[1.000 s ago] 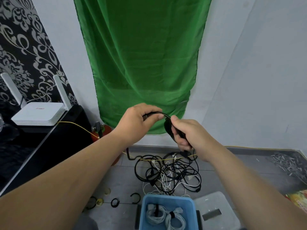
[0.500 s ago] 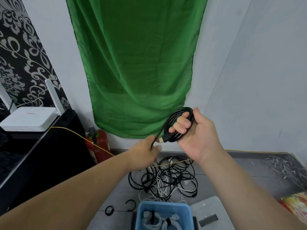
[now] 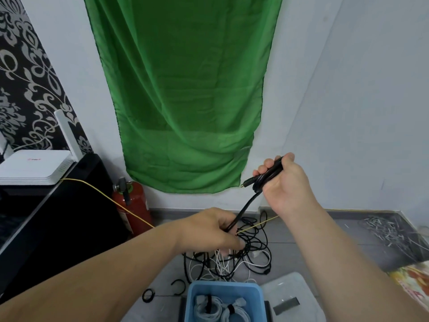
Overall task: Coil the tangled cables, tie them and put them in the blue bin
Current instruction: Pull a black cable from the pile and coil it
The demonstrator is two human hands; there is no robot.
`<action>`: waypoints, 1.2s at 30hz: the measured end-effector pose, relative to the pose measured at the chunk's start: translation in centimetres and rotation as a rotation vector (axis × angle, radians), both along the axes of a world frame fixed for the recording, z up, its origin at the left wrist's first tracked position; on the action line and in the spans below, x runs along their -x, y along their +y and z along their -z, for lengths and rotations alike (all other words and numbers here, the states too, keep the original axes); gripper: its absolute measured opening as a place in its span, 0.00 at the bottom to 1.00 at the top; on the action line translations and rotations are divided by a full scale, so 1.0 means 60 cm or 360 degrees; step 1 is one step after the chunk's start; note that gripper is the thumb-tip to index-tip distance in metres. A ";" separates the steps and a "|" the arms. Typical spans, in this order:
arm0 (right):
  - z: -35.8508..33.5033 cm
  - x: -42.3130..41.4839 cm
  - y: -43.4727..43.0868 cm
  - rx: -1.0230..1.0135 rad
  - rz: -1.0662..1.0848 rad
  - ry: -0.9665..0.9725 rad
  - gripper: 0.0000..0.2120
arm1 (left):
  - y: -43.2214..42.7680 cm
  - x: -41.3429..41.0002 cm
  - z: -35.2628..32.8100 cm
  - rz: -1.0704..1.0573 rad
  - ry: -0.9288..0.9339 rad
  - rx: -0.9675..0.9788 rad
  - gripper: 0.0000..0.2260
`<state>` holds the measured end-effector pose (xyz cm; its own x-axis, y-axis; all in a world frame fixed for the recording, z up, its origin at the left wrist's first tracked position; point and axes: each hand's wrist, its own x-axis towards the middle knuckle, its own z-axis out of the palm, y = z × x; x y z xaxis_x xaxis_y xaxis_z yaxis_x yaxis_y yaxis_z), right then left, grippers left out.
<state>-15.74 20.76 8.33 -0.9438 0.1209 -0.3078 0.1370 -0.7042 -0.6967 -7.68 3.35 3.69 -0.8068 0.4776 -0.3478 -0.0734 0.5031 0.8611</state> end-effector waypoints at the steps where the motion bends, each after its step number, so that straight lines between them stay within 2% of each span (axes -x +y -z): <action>1: 0.001 0.002 0.002 -0.0071 0.0021 -0.0002 0.17 | -0.003 0.001 -0.002 0.0010 0.0002 -0.0023 0.07; 3: 0.006 0.005 0.011 -0.0267 0.0054 -0.0003 0.16 | -0.006 0.004 -0.002 0.0010 0.0147 0.0019 0.03; 6: 0.017 0.003 0.012 -0.0816 0.0044 0.0111 0.15 | -0.010 0.014 -0.008 -0.0015 0.0622 0.0263 0.02; 9: 0.020 -0.008 -0.009 -0.1473 -0.0026 0.0384 0.14 | -0.012 0.024 -0.024 -0.0115 0.1163 0.0394 0.07; 12: 0.014 -0.024 -0.025 -0.2047 -0.0135 0.0657 0.15 | -0.021 0.032 -0.047 -0.0376 0.1535 0.0483 0.12; 14: 0.012 -0.032 -0.029 -0.2293 -0.0171 0.0749 0.15 | -0.035 0.042 -0.057 -0.0574 0.1605 0.0564 0.18; 16: 0.012 -0.039 -0.031 -0.2398 -0.0240 0.0767 0.16 | -0.049 0.049 -0.062 -0.0573 0.1669 0.0642 0.19; 20: 0.019 -0.036 -0.029 -0.2691 -0.0337 0.0644 0.18 | -0.074 0.058 -0.073 -0.0343 0.1701 0.0561 0.06; 23: 0.020 -0.037 -0.031 -0.2710 -0.0541 0.0560 0.17 | -0.099 0.067 -0.073 -0.0375 0.1640 0.0451 0.10; 25: 0.021 -0.040 -0.036 -0.2573 -0.0736 0.0543 0.18 | -0.108 0.063 -0.080 -0.0538 0.1447 0.0268 0.14; 28: 0.019 -0.046 -0.043 -0.2086 -0.0977 0.0426 0.22 | -0.114 0.058 -0.092 -0.0707 0.1042 -0.0015 0.12; 31: 0.007 -0.057 -0.046 -0.1637 -0.1228 0.0316 0.25 | -0.127 0.057 -0.096 -0.0744 0.0815 -0.0310 0.09; 33: 0.001 -0.064 -0.047 -0.1383 -0.1434 0.0264 0.26 | -0.131 0.054 -0.092 -0.0806 0.0723 -0.0440 0.10; 36: -0.007 -0.072 -0.052 -0.0977 -0.1611 0.0209 0.23 | -0.123 0.056 -0.083 -0.0840 0.0769 -0.0449 0.07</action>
<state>-11.41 17.62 8.74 -0.7149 -0.6038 -0.3527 0.3410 0.1393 -0.9297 -11.05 -4.01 8.67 -0.9838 0.0052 0.1793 0.1743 0.2624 0.9491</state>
